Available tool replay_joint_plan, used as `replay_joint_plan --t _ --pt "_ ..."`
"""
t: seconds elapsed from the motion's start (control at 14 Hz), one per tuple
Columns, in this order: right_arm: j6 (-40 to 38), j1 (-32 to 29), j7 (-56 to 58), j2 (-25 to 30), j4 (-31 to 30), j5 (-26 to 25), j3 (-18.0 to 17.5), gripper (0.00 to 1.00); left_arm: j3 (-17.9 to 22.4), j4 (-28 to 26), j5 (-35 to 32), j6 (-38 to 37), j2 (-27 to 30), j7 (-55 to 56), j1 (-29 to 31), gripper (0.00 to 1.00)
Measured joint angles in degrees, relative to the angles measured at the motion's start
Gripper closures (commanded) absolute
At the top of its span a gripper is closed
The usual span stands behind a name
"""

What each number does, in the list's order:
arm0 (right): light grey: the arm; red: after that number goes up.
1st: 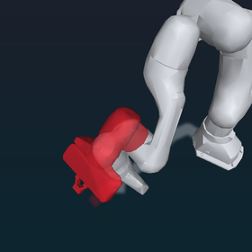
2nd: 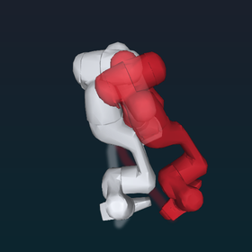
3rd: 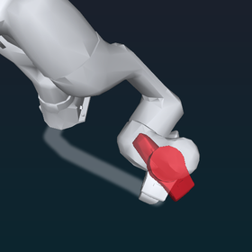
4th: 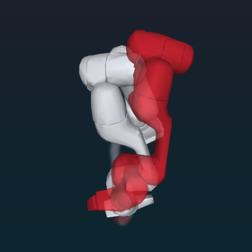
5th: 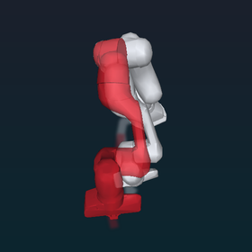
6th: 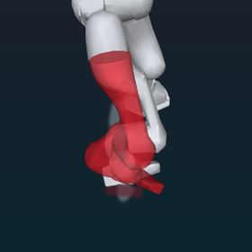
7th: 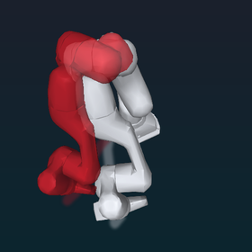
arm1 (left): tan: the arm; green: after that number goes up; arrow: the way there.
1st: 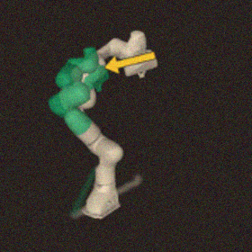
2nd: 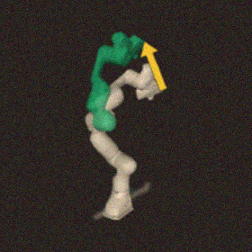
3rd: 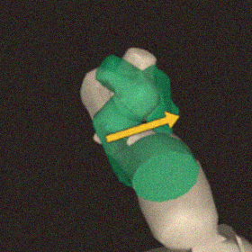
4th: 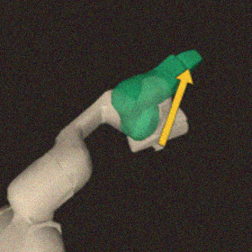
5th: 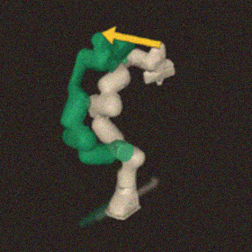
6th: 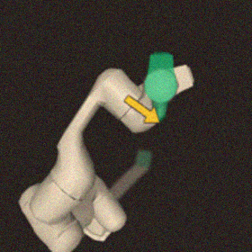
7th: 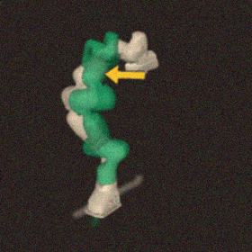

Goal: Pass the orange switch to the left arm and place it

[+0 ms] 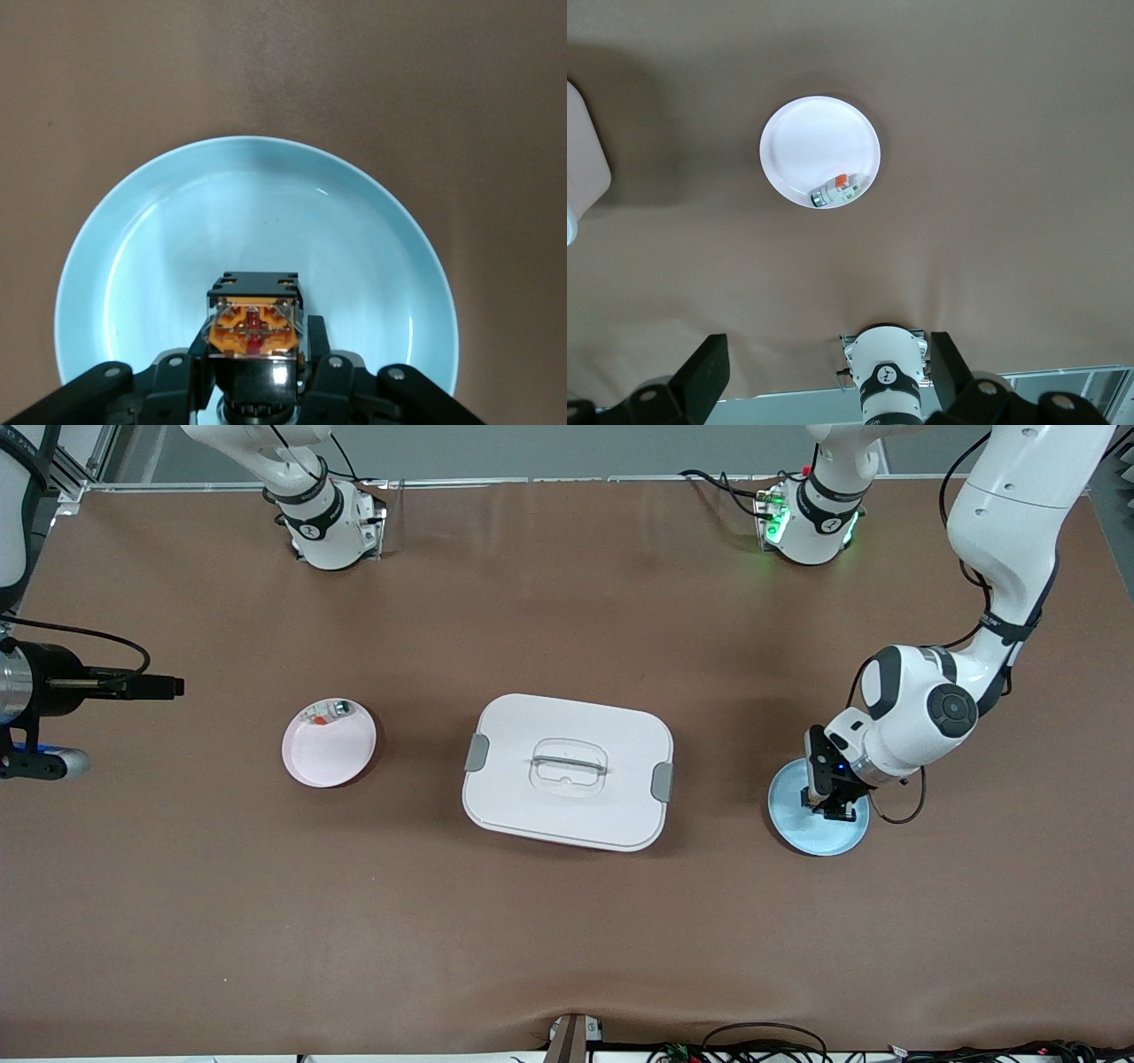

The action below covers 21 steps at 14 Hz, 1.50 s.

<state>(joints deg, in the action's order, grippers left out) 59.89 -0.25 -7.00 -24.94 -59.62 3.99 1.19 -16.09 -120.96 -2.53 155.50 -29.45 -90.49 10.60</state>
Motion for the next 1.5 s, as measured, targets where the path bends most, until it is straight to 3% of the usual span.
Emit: replay_joint_plan --t 0.07,0.14,0.21,0.28,0.78,1.5 --pt "0.0 -0.1 0.0 0.0 -0.1 -0.1 0.0 0.0 0.0 -0.2 0.0 0.4 -0.3 -0.7 0.0 1.0" --pt "0.0 -0.2 0.0 0.0 -0.1 -0.4 0.0 0.0 0.0 -0.3 0.0 0.7 -0.5 -1.2 0.0 0.85" --pt "0.0 -0.2 0.0 0.0 -0.1 -1.1 0.0 0.0 0.0 -0.3 0.0 0.8 -0.6 -1.8 0.0 0.59" --pt "0.0 -0.3 0.0 0.0 -0.1 -2.6 0.0 0.0 0.0 -0.3 0.0 0.9 -0.5 -1.9 0.0 0.01" --pt "0.0 -0.2 3.6 0.0 -0.1 -5.6 -0.4 0.0 -0.1 1.0 0.1 0.3 1.8 2.8 2.3 0.0" --pt "0.2 -2.4 9.5 2.8 0.2 -7.2 -0.2 0.0 -0.9 10.5 3.9 -25.7 17.4 32.1 2.6 0.0"
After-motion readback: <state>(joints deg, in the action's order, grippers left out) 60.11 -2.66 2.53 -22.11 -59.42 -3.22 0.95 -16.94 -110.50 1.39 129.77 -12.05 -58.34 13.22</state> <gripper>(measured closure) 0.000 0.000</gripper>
